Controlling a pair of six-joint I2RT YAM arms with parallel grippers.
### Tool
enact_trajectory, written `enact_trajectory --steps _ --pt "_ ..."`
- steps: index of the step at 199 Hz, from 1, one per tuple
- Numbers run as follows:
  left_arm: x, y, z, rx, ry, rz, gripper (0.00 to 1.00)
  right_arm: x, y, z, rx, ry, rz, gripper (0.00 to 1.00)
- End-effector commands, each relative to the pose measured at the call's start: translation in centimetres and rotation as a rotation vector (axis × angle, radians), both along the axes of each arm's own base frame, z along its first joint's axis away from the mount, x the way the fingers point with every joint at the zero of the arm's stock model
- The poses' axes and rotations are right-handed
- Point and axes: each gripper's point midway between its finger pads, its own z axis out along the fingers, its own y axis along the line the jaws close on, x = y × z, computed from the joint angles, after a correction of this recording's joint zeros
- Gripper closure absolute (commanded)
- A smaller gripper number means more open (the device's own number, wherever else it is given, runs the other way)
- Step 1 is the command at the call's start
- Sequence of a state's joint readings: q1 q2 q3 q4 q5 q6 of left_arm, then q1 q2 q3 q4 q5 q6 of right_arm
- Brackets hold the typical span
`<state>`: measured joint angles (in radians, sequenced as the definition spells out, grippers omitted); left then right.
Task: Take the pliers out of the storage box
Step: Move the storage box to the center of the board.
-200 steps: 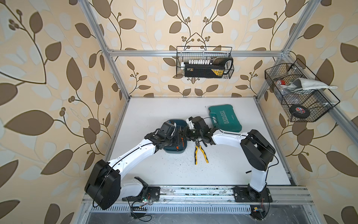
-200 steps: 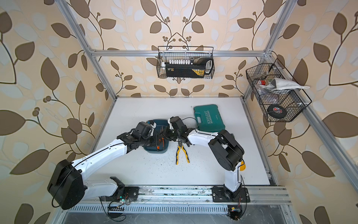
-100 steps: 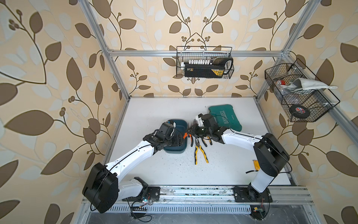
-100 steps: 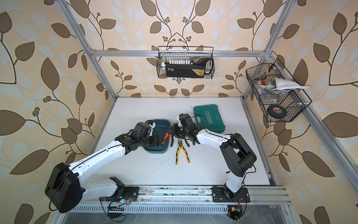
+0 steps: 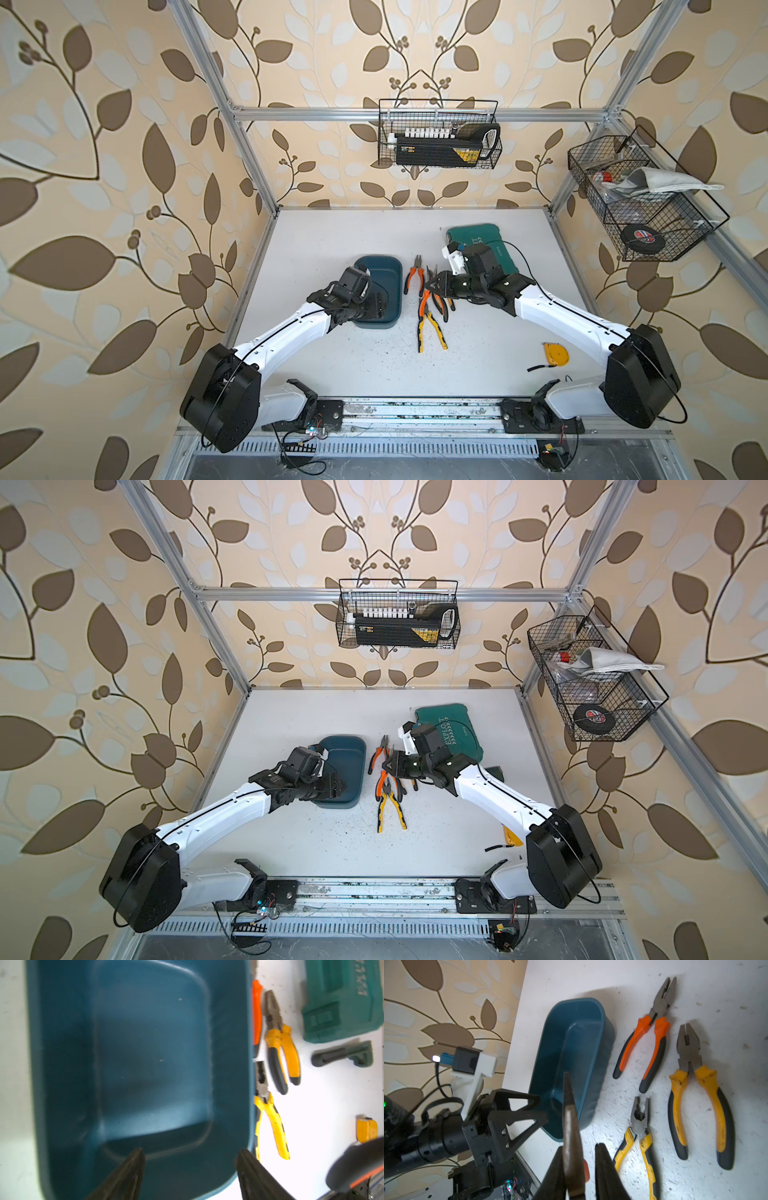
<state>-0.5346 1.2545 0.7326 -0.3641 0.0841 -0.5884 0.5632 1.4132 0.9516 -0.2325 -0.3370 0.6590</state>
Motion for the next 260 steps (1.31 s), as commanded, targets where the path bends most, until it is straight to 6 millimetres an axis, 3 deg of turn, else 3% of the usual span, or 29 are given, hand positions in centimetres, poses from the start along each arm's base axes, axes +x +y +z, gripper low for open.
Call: enact_trajectory --steps 1,52,87,117,161,211,231,260 --pt "0.7 1.0 0.2 -0.040 -0.011 0.079 0.26 -1.6 0.7 -2.5 -0.011 0.050 0.064 0.90" --pt "1.5 3.2 1.4 -0.059 -0.057 0.210 0.25 -0.8 5.4 -6.0 0.031 0.078 0.053 0.90" --pt "1.7 4.7 1.5 -0.029 -0.125 0.263 0.25 1.0 7.2 -8.1 0.073 0.122 -0.042 0.91" --pt "1.6 4.7 1.9 -0.044 -0.169 0.246 0.25 1.9 9.6 -8.5 0.094 0.128 -0.035 0.91" --pt "1.1 4.4 1.1 -0.056 -0.158 0.227 0.25 3.5 12.4 -8.6 0.110 0.139 -0.021 0.92" --pt "0.9 4.0 1.3 -0.085 -0.162 0.210 0.24 3.4 12.6 -9.5 0.094 0.163 -0.053 0.93" --pt "0.9 4.0 1.4 -0.085 -0.162 0.211 0.24 2.0 12.6 -9.4 0.065 0.170 -0.020 0.94" --pt "0.7 3.9 1.7 -0.104 -0.168 0.204 0.24 -0.2 10.7 -9.3 -0.009 0.151 -0.011 0.94"
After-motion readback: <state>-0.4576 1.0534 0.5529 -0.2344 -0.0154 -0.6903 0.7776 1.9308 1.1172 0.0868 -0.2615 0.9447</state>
